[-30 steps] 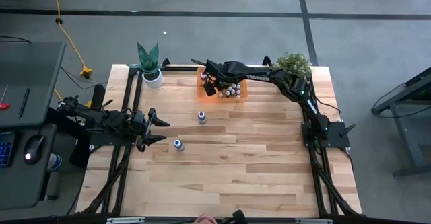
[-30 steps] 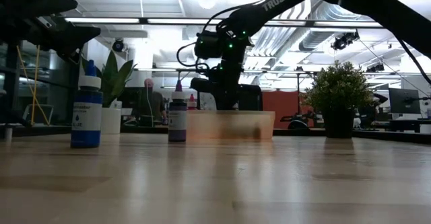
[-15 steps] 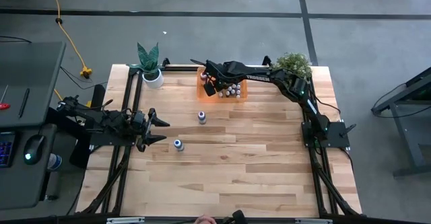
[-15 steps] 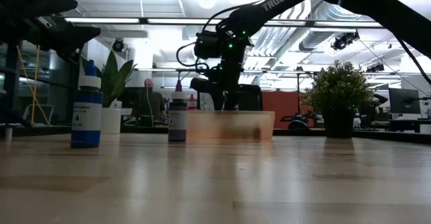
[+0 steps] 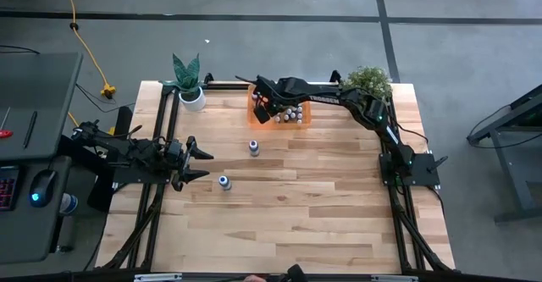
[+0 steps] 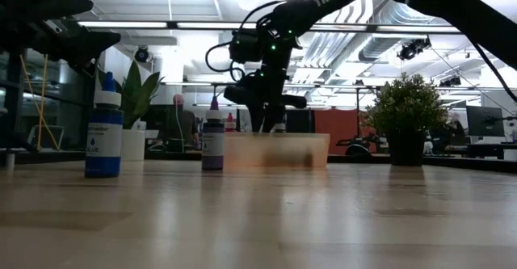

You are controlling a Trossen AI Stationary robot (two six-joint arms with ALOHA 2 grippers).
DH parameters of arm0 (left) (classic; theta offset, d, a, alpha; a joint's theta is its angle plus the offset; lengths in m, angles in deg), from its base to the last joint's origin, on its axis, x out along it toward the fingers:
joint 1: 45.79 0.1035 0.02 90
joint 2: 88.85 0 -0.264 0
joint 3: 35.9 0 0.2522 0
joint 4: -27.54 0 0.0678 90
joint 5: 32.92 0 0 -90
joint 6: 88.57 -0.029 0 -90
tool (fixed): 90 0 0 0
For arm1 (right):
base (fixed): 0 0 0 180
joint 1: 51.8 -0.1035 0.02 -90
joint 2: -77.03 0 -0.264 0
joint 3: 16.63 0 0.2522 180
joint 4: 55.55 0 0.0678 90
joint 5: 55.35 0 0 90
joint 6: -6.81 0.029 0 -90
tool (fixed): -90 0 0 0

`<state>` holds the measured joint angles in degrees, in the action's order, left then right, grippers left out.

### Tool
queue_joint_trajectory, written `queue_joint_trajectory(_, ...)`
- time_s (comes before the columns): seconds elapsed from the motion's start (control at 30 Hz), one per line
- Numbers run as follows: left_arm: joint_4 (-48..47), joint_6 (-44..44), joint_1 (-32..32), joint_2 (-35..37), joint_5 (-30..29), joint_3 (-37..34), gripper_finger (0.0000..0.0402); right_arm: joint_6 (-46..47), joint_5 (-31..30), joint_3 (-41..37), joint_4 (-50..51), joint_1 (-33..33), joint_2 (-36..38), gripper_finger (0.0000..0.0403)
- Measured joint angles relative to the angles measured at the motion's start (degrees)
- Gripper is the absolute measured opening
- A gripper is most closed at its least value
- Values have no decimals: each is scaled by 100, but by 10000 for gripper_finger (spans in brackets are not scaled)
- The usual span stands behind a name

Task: Pick & Place food coloring
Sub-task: Put the violet food coloring bottle into the orange bin

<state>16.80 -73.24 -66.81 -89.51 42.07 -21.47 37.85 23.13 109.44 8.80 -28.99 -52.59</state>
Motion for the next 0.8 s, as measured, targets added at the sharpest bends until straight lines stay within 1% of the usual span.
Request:
queue_joint_trajectory(0.3, 0, 0, 1, 2, 0, 0, 271, -333, -49, 330, 186, -22, 74, 99)
queue_joint_trajectory(0.37, -2, 0, 0, 0, 0, 0, 271, -452, -149, 345, 153, -34, 211, 99)
queue_joint_trajectory(0.5, -2, 0, 0, 2, 0, 0, 271, -739, -594, 352, 142, -85, 554, 99)
queue_joint_trajectory(0.67, 0, 0, 0, 2, 0, 0, 271, -1047, -908, 350, 53, -190, 1002, 99)
queue_joint_trajectory(0.8, -1, 0, 1, 2, 0, 0, 271, -1336, -1040, 340, -56, -387, 1369, 99)
